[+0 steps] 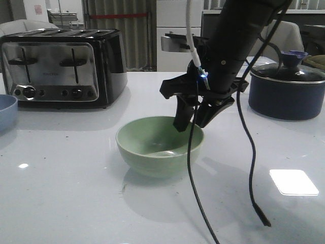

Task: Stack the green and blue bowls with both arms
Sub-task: 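Slide the green bowl with the right gripper to the table center, release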

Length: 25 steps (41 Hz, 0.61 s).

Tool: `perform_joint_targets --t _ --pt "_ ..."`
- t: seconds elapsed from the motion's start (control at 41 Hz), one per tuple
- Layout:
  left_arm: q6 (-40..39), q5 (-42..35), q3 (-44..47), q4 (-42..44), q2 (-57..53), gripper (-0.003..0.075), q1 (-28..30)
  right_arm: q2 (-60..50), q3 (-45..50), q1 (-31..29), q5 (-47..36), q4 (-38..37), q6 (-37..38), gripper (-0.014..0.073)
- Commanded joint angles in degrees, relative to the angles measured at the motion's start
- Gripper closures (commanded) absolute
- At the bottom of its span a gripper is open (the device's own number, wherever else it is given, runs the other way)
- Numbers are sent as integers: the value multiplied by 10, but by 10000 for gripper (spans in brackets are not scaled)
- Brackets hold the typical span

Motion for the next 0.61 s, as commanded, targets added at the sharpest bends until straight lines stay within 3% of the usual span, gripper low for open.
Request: perform_joint_targets --t 0.0,0.244,0.585 --pt "0 -46 -17 -6 6 157 -1 -68 -22 -2 -14 -3 0 193" --pt "0 -46 -17 -6 6 157 -1 -196 21 -2 -1 -51 -8 193" --pt "0 -46 -17 -6 6 157 -1 -445 195 -2 -19 -52 -19 193"
